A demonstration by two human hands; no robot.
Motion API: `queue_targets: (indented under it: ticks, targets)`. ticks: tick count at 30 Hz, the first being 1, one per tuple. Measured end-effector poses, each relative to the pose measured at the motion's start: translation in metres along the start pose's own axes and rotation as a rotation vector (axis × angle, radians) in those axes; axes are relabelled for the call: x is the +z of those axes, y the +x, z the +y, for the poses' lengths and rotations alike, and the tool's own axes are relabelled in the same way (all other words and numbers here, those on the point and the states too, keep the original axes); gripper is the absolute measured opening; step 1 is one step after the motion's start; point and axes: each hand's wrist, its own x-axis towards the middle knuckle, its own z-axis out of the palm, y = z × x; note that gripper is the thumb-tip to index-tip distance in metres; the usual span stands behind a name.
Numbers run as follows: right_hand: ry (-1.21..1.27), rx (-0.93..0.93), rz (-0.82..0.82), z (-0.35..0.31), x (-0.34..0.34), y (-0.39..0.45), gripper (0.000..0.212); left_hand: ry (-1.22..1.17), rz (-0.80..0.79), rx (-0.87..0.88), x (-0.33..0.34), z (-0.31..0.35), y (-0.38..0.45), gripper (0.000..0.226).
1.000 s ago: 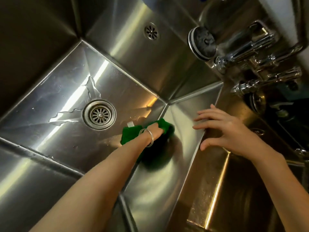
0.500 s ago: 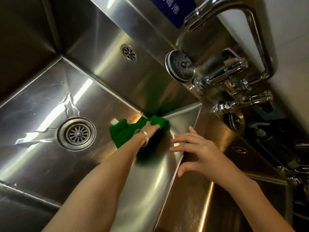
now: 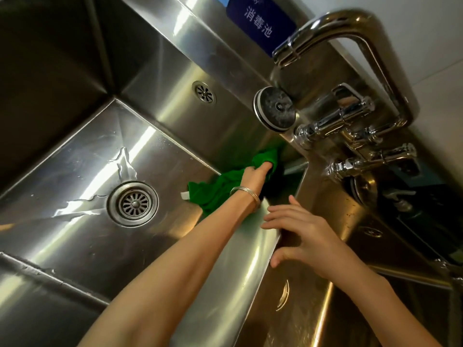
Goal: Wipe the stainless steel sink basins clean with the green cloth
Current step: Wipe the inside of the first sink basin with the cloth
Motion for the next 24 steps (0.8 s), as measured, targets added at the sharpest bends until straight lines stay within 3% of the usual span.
queue_targets:
  ticks: [3,5,6,8,11,15,20,22,24]
  targets:
    - [0.011,-0.004,-0.020,-0.002,0.001,0.000,0.066,-0.185,0.077,-0.047,-0.003,0.009,0.000,0.035]
    - [0.027,-0.023,-0.030,-0.002,-0.001,0.001,0.072,-0.324,0.093,-0.056,-0.008,0.016,0.001,0.009]
    - [0.036,-0.025,-0.031,-0.002,-0.001,0.000,0.073,-0.361,0.111,-0.036,-0.015,0.019,0.006,0.008]
    - [0.053,-0.012,-0.028,-0.002,-0.001,-0.001,0.072,-0.381,0.149,0.002,-0.034,0.031,0.010,0.021]
    - [0.040,-0.012,-0.022,0.000,-0.002,-0.001,0.068,-0.343,0.280,0.076,-0.068,0.053,0.026,0.011]
    - [0.013,0.012,-0.061,-0.001,-0.005,0.002,0.056,-0.420,0.342,0.132,-0.109,0.073,0.044,0.027]
    - [-0.135,0.144,-0.250,-0.022,-0.016,0.009,0.078,-0.309,0.350,0.160,-0.111,0.032,0.013,0.030]
    - [-0.086,0.171,-0.210,-0.043,-0.016,0.020,0.081,-0.302,0.311,0.183,-0.114,0.018,-0.011,0.032]
    - [0.098,0.197,-0.042,-0.060,-0.010,0.034,0.083,-0.275,0.280,0.215,-0.118,0.015,-0.038,0.031]
